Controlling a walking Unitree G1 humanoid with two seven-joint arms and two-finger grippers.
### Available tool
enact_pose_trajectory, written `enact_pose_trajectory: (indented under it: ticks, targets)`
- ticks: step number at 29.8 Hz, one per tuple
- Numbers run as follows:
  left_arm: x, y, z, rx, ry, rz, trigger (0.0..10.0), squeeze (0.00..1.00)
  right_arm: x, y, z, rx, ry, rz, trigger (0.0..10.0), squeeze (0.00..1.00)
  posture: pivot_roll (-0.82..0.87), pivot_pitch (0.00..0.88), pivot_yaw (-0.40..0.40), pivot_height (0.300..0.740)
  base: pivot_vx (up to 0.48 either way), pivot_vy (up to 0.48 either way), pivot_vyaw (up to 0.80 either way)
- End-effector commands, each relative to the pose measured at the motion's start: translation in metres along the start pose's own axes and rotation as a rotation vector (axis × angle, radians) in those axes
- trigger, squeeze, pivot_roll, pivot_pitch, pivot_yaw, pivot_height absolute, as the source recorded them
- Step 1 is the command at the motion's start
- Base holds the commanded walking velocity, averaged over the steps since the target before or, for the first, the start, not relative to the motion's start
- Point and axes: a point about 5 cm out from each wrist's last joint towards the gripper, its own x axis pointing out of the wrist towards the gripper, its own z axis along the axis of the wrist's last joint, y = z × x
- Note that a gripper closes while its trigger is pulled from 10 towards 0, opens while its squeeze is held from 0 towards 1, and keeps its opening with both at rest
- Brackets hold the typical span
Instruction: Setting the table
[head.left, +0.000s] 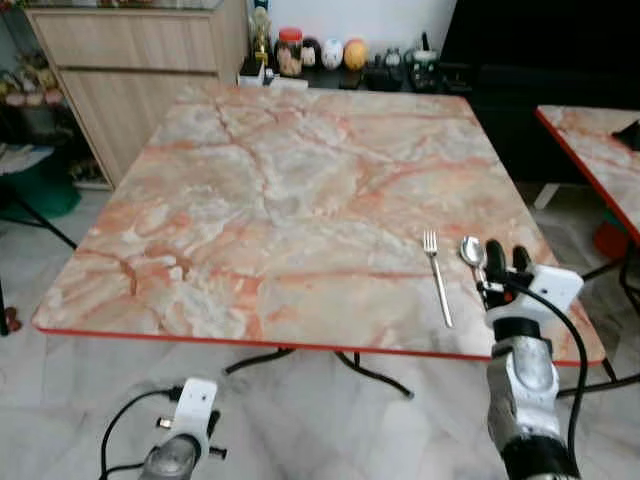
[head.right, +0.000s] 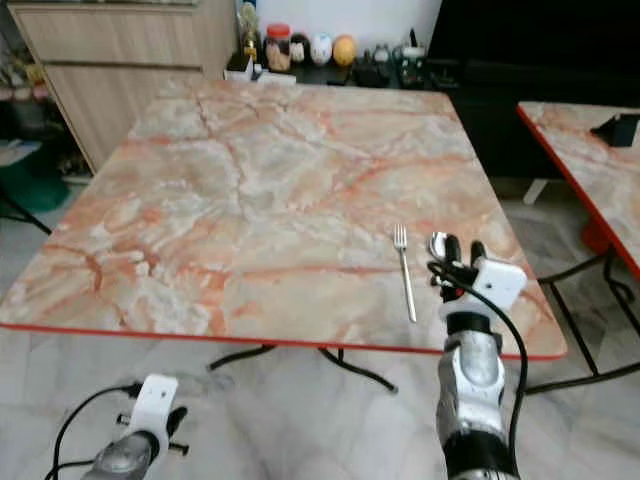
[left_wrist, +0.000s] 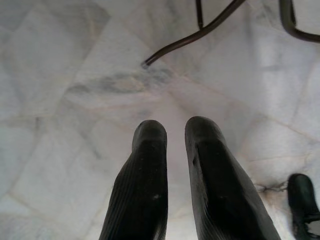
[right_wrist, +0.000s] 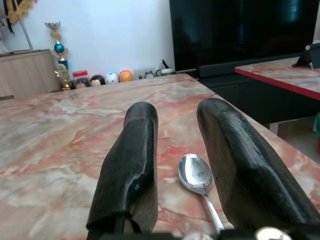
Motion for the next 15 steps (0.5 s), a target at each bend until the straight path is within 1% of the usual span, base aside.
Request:
enact_pose_trajectory:
  ticks: [1,2,3,4,5,6,7,11,15]
  targets:
    - [-0.0007,-0.0027,-0.0038,0.004,0.014,-0.010,10.0,0.00,-0.0002,-0.0057,0.0013,-0.003,0.003,-0.018,10.0,0.00,0.05,0.000,-0.031,0.740,0.000,0.000,0.00]
    - [-0.0011,-0.0032,-0.0047,0.003,0.015,-0.012,10.0,0.00,-0.0013,-0.0067,0.0003,-0.003,0.007,-0.019,10.0,0.00,0.06,0.000,-0.033,0.740,0.000,0.000,0.00]
    - [-0.0014,-0.0040,-0.0058,0.004,0.016,-0.016,10.0,0.00,-0.0026,-0.0074,-0.0013,-0.001,0.016,-0.018,10.0,0.09,0.06,0.000,-0.032,0.740,0.000,0.000,0.00]
    - [-0.0014,-0.0040,-0.0058,0.004,0.016,-0.016,10.0,0.00,-0.0026,-0.0074,-0.0013,-0.001,0.016,-0.018,10.0,0.09,0.06,0.000,-0.032,0.740,0.000,0.000,0.00]
    - [-0.0018,-0.0046,-0.0068,0.005,0.018,-0.020,10.0,0.00,-0.0039,-0.0079,-0.0027,0.000,0.023,-0.018,10.0,0.88,0.06,0.000,-0.031,0.740,0.000,0.000,0.00]
    - [-0.0018,-0.0046,-0.0068,0.005,0.018,-0.020,10.0,0.00,-0.0039,-0.0079,-0.0027,0.000,0.023,-0.018,10.0,0.88,0.06,0.000,-0.031,0.740,0.000,0.000,0.00]
    - [-0.0024,-0.0052,-0.0087,0.011,0.024,-0.024,10.0,0.00,-0.0051,-0.0092,-0.0045,-0.002,0.034,-0.022,10.0,1.00,0.06,0.000,-0.032,0.740,0.000,0.000,0.00]
    - [-0.0025,-0.0055,-0.0095,0.022,0.029,-0.025,10.0,0.00,-0.0032,-0.0103,-0.0041,-0.004,0.040,-0.019,10.0,1.00,0.05,0.000,-0.029,0.740,0.000,0.000,0.00]
    - [-0.0010,-0.0044,-0.0045,0.022,0.015,-0.024,10.0,0.00,0.0017,-0.0113,-0.0002,-0.013,0.033,-0.025,10.0,1.00,0.04,0.000,-0.028,0.740,0.000,0.000,0.00]
